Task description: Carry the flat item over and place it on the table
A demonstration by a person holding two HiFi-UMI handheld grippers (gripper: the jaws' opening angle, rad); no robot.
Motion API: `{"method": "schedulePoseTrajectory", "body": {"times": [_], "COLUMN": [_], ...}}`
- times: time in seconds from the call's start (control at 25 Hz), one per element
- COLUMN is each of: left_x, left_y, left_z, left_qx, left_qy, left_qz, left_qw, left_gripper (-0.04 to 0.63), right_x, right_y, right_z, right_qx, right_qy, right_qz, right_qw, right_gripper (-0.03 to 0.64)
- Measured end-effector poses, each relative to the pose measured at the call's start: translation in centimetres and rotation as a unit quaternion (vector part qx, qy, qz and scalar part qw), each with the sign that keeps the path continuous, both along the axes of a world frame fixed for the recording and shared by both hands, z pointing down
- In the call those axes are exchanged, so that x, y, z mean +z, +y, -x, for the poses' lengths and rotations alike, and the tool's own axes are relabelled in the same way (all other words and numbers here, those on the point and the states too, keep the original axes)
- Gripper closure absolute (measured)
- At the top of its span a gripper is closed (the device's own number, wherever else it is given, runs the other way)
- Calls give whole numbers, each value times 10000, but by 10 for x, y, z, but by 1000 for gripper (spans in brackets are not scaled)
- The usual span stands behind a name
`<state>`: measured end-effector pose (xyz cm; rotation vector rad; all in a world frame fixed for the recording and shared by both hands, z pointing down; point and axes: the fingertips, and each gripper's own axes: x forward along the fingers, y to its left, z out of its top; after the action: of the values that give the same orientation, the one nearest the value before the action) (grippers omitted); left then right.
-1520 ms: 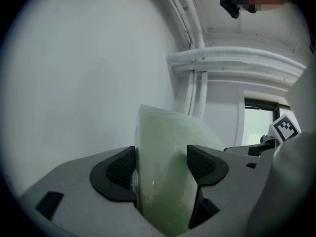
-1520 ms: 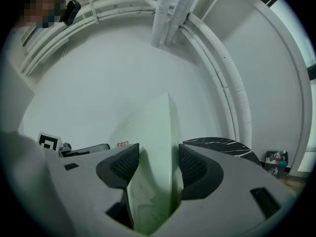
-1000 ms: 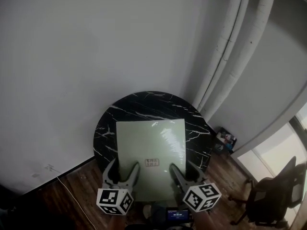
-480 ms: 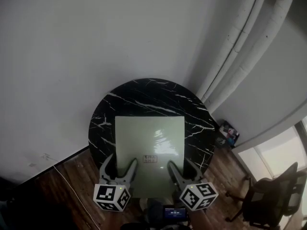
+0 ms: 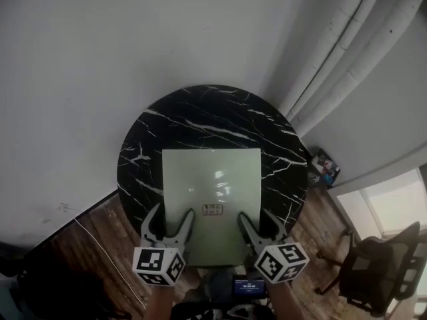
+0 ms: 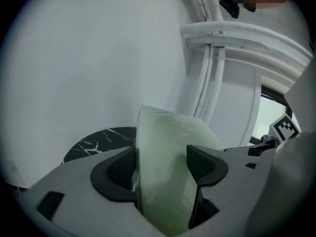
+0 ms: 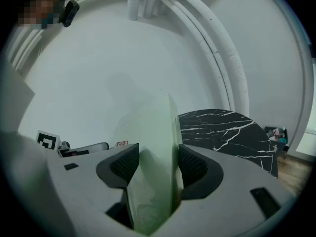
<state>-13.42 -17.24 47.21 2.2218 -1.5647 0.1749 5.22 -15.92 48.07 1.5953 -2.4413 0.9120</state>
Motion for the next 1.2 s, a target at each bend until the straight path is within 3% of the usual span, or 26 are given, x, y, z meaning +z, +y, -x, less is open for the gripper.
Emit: {"method": "schedulePoseTrajectory", "body": {"times": [1.2], "left_x": [110], "left_y": [-44], "left_z": [-17], "left_qx": [-22], "left_qy": [-72], "left_qz": [1057], "left_qw": [9944], "left_gripper": [270], "right_x": [111], "right_y": [-42], "right_z": [-17], "right_qx": [-76], "right_qy": [16], "right_qz": [1091], "right_qw": [9940], "right_gripper": [387]}}
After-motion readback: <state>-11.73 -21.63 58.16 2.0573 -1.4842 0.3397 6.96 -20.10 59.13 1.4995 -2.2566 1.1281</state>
